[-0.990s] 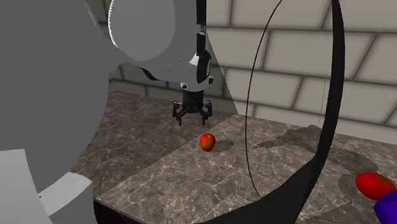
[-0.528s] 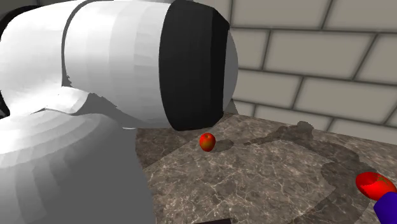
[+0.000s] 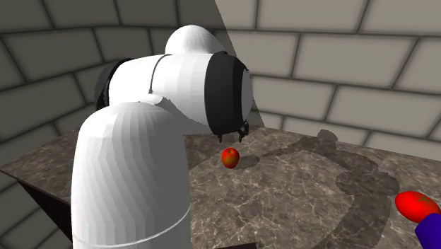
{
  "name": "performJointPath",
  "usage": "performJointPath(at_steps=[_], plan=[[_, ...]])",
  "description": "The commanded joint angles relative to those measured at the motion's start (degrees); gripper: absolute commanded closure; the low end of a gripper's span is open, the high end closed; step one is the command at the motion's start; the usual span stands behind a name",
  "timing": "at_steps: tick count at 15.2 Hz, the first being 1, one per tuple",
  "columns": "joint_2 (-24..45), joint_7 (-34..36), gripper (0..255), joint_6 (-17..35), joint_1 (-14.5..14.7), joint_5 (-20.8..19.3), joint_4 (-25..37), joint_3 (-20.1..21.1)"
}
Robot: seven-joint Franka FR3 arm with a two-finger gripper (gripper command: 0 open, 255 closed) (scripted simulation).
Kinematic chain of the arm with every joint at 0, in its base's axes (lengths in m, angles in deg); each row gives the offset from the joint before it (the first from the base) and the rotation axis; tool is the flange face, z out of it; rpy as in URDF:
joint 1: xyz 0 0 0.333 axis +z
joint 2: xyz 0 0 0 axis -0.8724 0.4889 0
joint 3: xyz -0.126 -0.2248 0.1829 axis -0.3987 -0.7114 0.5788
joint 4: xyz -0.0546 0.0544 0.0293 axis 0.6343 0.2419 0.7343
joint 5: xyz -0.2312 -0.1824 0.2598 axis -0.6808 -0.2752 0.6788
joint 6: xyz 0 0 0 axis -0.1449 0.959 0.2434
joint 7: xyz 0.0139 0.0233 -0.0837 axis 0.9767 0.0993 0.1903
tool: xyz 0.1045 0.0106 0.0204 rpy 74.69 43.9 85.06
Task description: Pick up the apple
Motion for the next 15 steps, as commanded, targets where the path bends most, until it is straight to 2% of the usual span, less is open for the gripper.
performJointPath(at_steps=[1, 10, 11, 15], plan=[[3.42, -0.69, 0, -0.32, -0.89, 0.78, 3.57, 0.32], [6.54, -1.60, 0, 3.92, -1.25, 1.85, 2.35, 0.97], [6.54, -1.63, 255, 3.99, -1.27, 1.86, 2.28, 0.96], [6.54, -1.63, 255, 3.99, -1.26, 1.86, 2.28, 0.97]])
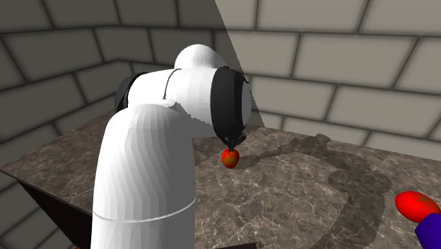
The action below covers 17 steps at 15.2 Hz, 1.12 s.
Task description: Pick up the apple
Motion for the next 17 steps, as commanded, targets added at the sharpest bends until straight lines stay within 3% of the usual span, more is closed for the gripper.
performJointPath(at_steps=[1, 5, 17], plan=[[0.01, 0.00, 255, 0.01, 0.00, 0.00, 0.00, 0.00], [0.01, 0.03, 255, -0.06, 0.01, -0.01, 0.07, 0.00], [-4.71, 1.46, 255, -6.91, 0.51, -1.67, 2.36, -0.94]])
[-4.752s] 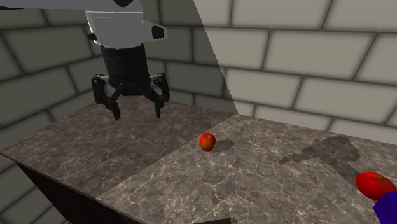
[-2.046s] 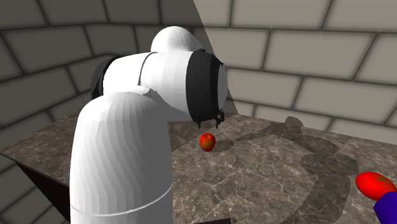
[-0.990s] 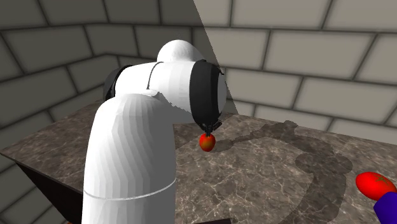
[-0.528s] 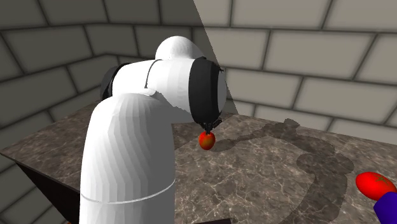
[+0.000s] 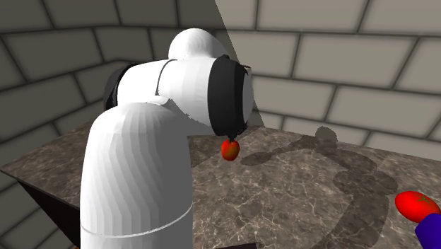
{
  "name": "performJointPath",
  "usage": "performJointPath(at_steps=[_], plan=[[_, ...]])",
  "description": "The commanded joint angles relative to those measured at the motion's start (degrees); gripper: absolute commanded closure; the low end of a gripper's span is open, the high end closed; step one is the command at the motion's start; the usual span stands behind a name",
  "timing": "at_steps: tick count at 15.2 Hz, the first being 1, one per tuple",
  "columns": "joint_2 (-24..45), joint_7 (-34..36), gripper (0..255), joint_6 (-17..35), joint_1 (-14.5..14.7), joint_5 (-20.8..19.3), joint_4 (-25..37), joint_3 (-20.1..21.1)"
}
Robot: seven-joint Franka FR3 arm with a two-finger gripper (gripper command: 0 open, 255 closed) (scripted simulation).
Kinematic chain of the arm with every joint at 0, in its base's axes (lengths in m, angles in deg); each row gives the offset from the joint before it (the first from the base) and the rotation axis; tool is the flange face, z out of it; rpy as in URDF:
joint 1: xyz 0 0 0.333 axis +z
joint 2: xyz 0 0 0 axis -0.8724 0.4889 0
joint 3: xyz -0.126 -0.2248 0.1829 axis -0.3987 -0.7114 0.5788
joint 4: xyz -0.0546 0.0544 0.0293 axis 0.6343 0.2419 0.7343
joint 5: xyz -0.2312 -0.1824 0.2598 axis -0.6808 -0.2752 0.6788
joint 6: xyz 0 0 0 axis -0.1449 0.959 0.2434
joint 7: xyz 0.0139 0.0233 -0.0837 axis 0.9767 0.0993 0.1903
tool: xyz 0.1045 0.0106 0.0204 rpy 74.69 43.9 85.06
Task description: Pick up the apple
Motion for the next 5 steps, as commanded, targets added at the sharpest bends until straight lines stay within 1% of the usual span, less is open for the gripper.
performJointPath(at_steps=[1, 3, 5], plan=[[-0.68, 0.29, 255, -1.21, 0.10, -0.26, 0.57, -0.12], [-1.32, 0.52, 255, -2.43, 0.15, -0.51, 1.17, -0.24], [-1.37, 0.53, 255, -2.52, 0.15, -0.52, 1.22, -0.24]])
